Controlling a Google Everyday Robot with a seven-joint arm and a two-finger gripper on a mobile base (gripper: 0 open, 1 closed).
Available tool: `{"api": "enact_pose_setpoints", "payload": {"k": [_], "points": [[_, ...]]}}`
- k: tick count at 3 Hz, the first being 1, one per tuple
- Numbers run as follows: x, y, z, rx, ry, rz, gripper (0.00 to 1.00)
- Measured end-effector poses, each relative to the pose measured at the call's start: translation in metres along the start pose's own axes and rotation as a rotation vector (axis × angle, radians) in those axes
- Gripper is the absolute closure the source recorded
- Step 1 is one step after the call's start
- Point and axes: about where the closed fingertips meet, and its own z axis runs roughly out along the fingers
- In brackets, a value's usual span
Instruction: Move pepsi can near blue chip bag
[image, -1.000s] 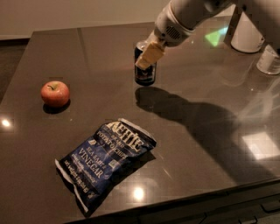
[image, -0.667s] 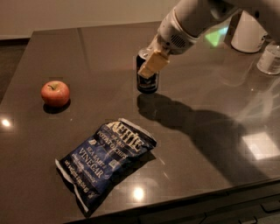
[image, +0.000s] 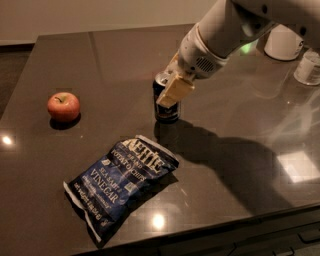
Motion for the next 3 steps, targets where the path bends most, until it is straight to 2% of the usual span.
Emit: {"api": "enact_pose_setpoints", "payload": {"k": [1, 2, 3], "points": [[-0.001, 0.019, 0.002, -0.025, 0.01, -0.037, 1.0], [0.0, 0.033, 0.006, -0.049, 0.021, -0.059, 0.84], [0.002, 0.042, 0.011, -0.073, 0.024, -0.062, 0.6]]}}
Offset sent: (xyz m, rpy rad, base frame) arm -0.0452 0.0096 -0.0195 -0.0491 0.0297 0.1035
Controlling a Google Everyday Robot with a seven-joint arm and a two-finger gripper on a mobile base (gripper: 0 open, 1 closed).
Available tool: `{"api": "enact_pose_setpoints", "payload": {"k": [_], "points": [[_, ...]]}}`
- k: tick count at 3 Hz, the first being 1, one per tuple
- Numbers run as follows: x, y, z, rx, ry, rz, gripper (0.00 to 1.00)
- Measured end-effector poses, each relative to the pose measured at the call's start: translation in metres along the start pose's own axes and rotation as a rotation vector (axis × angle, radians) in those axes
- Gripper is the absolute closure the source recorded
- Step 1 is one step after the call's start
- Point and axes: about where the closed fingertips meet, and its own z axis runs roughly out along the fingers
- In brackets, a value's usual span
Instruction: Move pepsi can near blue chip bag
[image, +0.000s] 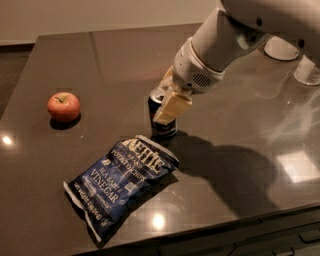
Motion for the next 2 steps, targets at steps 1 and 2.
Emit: {"api": "enact_pose_setpoints", "payload": {"k": [1, 2], "points": [[0.0009, 0.0047, 0.0041, -0.016, -0.004, 0.004, 0.37], [0.0017, 0.0069, 0.0054, -0.021, -0.011, 0.012, 0.13]]}}
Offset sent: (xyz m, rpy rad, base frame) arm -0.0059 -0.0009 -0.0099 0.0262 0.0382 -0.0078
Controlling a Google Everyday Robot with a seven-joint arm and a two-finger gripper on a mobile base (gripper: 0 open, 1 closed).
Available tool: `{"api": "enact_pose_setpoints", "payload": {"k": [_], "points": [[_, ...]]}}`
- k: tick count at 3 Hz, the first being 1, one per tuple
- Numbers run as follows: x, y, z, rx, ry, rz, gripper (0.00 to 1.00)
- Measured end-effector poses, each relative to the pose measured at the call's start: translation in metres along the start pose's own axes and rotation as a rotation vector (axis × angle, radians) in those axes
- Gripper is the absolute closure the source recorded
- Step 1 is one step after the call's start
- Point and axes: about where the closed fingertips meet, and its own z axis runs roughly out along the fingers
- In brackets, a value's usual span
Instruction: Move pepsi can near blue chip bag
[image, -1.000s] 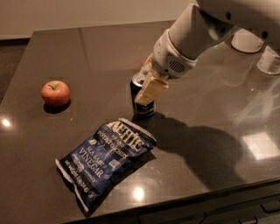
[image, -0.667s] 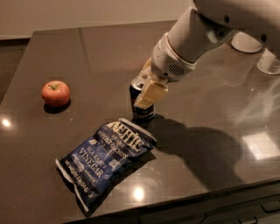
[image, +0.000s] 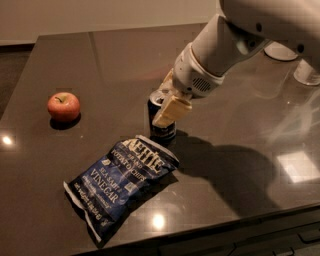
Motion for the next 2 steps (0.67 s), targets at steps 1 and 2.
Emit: {"api": "enact_pose_setpoints", "payload": {"k": [1, 2], "points": [[-0.0013, 0.0008, -0.0001, 0.0, 0.001, -0.003, 0.0], [-0.0014, 0.0009, -0.0001, 0.0, 0.001, -0.003, 0.0]]}}
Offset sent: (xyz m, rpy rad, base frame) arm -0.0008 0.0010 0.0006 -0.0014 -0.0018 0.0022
